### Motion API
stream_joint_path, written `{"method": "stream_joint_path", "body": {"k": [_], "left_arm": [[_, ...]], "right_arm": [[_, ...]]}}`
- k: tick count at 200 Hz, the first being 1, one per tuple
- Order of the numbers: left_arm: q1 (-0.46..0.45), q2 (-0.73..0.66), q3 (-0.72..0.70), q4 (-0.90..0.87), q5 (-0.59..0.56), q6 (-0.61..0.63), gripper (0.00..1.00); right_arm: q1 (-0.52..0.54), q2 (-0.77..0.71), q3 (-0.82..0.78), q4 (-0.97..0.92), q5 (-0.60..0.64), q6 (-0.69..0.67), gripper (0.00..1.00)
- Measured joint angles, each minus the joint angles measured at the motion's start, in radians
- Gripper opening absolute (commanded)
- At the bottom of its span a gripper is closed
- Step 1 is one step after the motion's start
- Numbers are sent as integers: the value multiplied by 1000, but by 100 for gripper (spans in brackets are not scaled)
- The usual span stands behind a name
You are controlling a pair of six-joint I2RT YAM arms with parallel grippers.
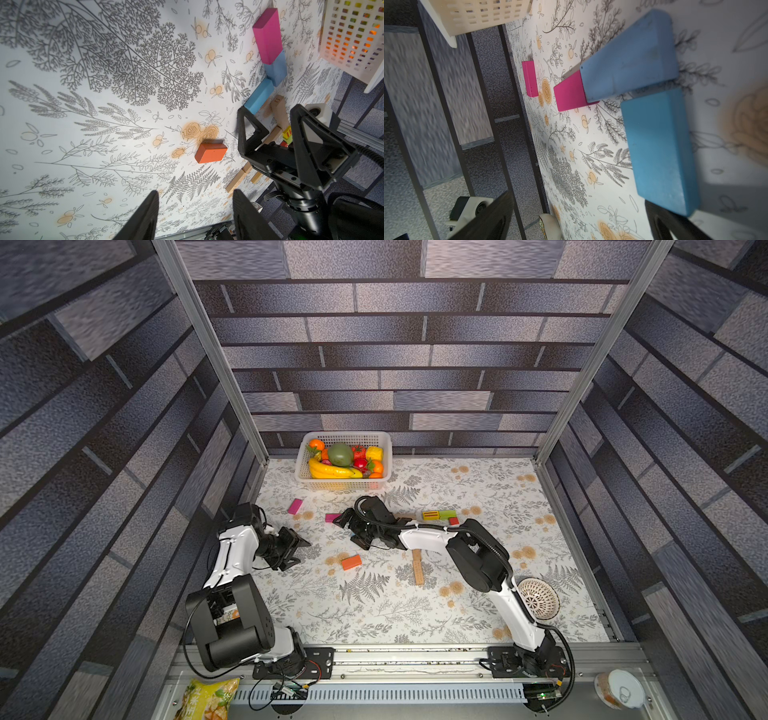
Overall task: Assemble the number 7 with building blocks
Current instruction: Assemble the building block at the center of the board.
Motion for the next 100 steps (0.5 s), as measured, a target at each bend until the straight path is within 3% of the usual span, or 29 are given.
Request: {"method": "stream_joint_path", "body": {"k": [100], "left_arm": [[0, 21, 10, 0, 0, 3, 59]], "right_arm": [[-2, 19, 26, 6, -1, 0, 100]]}}
